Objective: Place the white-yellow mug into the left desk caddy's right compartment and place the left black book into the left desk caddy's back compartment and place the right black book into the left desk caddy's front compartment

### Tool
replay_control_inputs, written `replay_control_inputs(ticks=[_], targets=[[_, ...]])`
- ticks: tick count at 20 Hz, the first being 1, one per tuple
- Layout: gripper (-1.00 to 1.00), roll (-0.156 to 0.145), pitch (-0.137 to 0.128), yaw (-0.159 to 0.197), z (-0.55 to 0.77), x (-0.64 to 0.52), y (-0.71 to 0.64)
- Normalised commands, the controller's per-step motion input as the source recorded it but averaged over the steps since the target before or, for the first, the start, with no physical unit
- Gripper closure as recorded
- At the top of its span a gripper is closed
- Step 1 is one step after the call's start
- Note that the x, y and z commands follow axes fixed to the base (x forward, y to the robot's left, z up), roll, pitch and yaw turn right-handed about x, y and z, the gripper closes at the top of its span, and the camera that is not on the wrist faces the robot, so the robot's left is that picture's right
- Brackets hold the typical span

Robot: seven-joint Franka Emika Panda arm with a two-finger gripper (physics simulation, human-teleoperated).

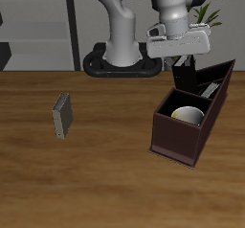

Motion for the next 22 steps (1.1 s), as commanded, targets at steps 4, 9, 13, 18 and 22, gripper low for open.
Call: replay_control_inputs(ticks=[4, 9, 13, 18, 22], targets=[[1.00, -0.021, 0.071, 0.004, -0.31, 0.21, 0.02], [1.00, -0.017, 0.071, 0.010, -0.27, 0.18, 0.02], [-1.00, 0.044, 0.118, -0.018, -0.32, 0.10, 0.07], [-1.00, 0.044, 0.029, 0.020, -0.11, -0.01, 0.06], [-1.00, 0.042, -0.032, 0.006, 0.24, -0.17, -0.01]])
